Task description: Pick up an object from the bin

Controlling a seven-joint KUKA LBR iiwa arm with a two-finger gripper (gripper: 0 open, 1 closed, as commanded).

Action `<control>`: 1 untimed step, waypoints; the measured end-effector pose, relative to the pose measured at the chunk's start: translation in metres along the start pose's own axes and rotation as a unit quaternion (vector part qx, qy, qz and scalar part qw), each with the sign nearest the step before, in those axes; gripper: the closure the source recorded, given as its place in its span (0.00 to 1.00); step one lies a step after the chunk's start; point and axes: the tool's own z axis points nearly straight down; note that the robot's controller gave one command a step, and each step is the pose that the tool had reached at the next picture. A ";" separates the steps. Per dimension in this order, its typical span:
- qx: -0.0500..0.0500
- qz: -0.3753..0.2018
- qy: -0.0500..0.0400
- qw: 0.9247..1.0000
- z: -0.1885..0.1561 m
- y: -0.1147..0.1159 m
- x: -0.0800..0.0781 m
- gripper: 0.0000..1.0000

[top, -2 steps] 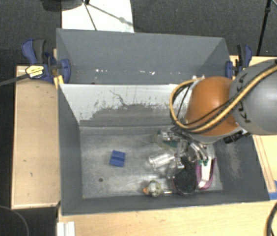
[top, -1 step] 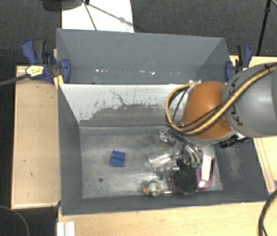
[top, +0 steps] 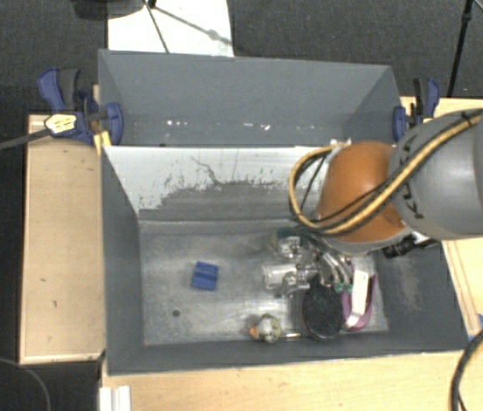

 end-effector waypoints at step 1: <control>0.001 -0.048 -0.006 0.999 -0.231 0.015 0.016 1.00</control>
Offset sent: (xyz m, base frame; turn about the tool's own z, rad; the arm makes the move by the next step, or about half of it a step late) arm -0.0178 0.0144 0.2252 -0.0983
